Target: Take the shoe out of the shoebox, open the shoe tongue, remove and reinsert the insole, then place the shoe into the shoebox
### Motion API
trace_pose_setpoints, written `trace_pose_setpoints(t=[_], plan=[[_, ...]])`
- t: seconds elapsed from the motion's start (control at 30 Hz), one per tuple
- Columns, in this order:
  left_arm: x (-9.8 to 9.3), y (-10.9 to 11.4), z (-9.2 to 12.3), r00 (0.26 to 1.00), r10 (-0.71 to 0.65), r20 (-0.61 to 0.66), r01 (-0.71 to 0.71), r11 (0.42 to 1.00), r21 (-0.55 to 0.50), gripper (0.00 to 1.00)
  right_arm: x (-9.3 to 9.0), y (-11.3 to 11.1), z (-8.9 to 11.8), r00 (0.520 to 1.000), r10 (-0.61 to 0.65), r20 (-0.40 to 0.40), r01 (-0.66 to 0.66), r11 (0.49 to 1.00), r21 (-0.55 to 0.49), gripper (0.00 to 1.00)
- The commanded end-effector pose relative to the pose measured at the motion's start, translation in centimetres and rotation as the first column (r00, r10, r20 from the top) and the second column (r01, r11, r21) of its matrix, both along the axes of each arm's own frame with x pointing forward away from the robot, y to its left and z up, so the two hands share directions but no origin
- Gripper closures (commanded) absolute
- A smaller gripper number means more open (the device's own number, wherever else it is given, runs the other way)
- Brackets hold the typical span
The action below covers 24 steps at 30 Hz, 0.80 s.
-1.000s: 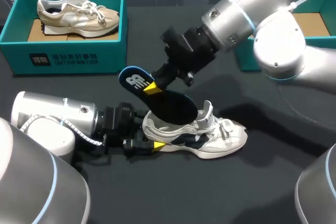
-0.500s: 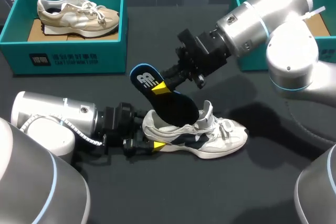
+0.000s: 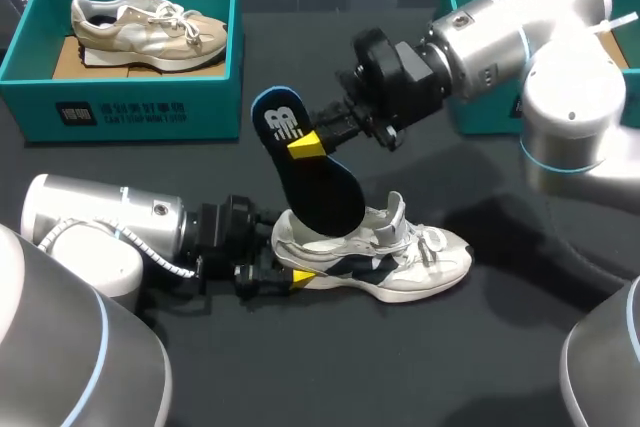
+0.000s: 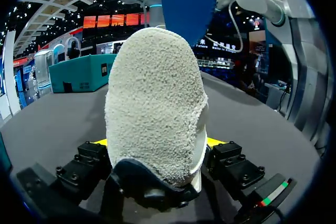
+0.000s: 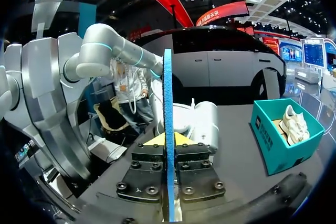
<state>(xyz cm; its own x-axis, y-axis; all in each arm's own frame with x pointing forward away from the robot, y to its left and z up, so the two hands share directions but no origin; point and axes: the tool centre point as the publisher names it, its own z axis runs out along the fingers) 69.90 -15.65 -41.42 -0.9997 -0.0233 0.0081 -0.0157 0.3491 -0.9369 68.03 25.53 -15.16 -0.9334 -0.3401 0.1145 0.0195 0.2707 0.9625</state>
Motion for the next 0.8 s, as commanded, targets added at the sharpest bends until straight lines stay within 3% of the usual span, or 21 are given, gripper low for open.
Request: trace_pose_setpoints(t=[0.03, 0.33, 0.6, 0.63, 0.7, 0.8], plan=[[0.2, -0.1, -0.3, 1.000, 0.000, 0.000, 0.000, 1.000, 0.002, 1.00, -0.8, -0.7, -0.2, 1.000, -0.018, 0.001, 0.018, 1.000, 0.014, 1.00], [0.2, -0.1, -0.3, 1.000, 0.000, 0.000, 0.000, 1.000, 0.002, 1.00, -0.8, -0.7, -0.2, 1.000, -0.018, 0.001, 0.018, 1.000, 0.014, 1.00], [0.2, -0.1, -0.3, 1.000, 0.000, 0.000, 0.000, 1.000, 0.002, 1.00, -4.0, -1.5, 2.6, 0.997, -0.057, -0.058, 0.064, 0.990, 0.127, 1.00], [0.2, -0.1, -0.3, 1.000, 0.000, 0.000, 0.000, 1.000, 0.002, 1.00, -4.5, -1.7, 2.6, 0.993, -0.074, -0.093, 0.087, 0.986, 0.143, 1.00], [0.2, -0.1, -0.3, 1.000, 0.000, 0.000, 0.000, 1.000, 0.002, 1.00, -5.5, -2.2, 2.7, 0.982, -0.117, -0.150, 0.135, 0.984, 0.116, 1.00], [0.2, -0.1, -0.3, 1.000, 0.000, 0.000, 0.000, 1.000, 0.002, 1.00, -5.5, -2.2, 2.7, 0.982, -0.117, -0.150, 0.135, 0.984, 0.116, 1.00]])
